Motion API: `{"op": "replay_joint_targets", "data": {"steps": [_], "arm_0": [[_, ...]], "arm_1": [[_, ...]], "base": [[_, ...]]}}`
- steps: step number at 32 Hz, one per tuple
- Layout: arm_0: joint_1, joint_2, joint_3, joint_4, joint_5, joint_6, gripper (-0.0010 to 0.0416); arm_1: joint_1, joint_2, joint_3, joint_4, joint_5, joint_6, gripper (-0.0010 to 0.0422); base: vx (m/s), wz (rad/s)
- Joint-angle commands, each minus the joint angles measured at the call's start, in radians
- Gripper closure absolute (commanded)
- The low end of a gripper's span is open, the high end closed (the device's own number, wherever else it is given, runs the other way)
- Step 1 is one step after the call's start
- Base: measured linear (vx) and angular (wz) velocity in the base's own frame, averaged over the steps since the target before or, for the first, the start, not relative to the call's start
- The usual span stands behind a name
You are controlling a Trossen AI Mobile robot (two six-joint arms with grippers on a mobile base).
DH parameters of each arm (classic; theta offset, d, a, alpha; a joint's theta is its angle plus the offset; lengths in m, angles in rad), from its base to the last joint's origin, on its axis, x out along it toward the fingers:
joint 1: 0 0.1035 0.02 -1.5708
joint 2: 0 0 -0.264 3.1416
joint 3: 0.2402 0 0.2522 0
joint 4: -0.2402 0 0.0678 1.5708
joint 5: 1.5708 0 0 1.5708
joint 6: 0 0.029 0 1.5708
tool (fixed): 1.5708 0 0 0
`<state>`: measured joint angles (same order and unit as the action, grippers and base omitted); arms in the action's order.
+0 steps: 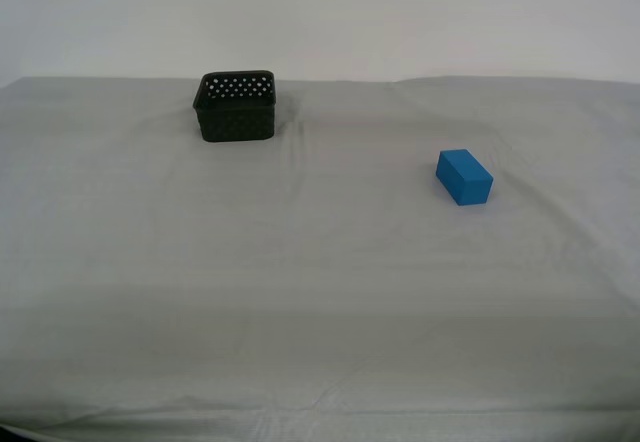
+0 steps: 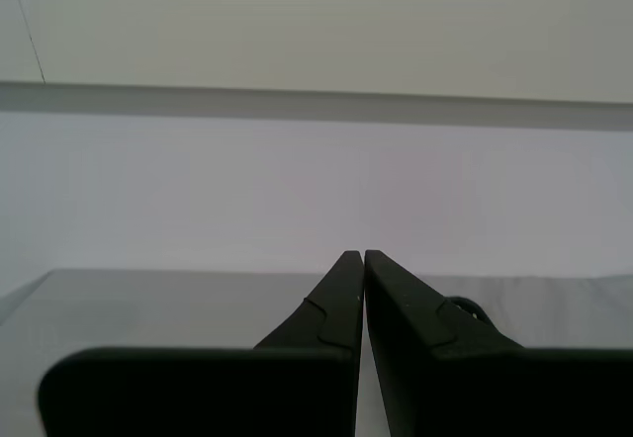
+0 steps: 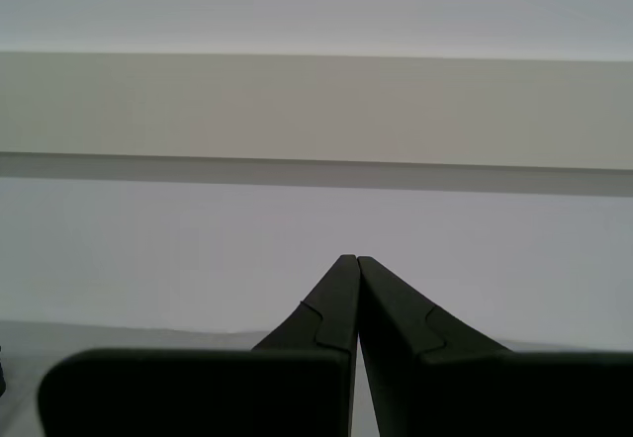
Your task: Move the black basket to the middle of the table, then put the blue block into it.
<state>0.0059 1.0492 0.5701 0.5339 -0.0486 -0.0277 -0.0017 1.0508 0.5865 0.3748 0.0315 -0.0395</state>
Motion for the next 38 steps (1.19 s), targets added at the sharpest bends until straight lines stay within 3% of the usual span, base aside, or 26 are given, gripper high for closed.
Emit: {"op": "replay_joint_targets", "data": {"steps": [1, 10, 16, 22, 28, 31, 38], "arm_0": [[0.001, 0.0, 0.001, 0.003, -0.003, -0.002, 0.0406], [0.002, 0.001, 0.001, 0.003, -0.003, 0.001, 0.0406], [0.002, 0.001, 0.001, 0.002, -0.003, 0.001, 0.0405], [0.002, 0.001, 0.001, -0.007, -0.003, 0.001, 0.0406], [0.002, 0.0, 0.001, -0.017, -0.003, 0.001, 0.0406], [0.002, 0.0, 0.001, -0.019, -0.003, 0.002, 0.0406], [0.002, 0.001, 0.001, -0.02, -0.003, 0.001, 0.0405]], "arm_1": [[0.0, 0.015, 0.054, -0.102, 0.003, -0.004, 0.0412], [-0.008, 0.214, 0.288, -0.378, 0.005, -0.004, 0.0412], [-0.038, 0.396, 0.441, -0.457, 0.098, -0.001, 0.0412], [-0.087, 0.534, 0.558, -0.461, 0.097, -0.001, 0.0412], [-0.13, 0.658, 0.688, -0.554, 0.076, -0.001, 0.041], [-0.147, 0.739, 0.769, -0.625, 0.076, -0.002, 0.0385], [-0.169, 0.902, 0.917, -0.719, 0.072, -0.015, 0.0275]], "base": [[0.0, 0.0], [0.0, 0.0], [0.0, 0.0], [0.0, 0.0], [0.0, 0.0], [0.0, 0.0], [0.0, 0.0]]}}
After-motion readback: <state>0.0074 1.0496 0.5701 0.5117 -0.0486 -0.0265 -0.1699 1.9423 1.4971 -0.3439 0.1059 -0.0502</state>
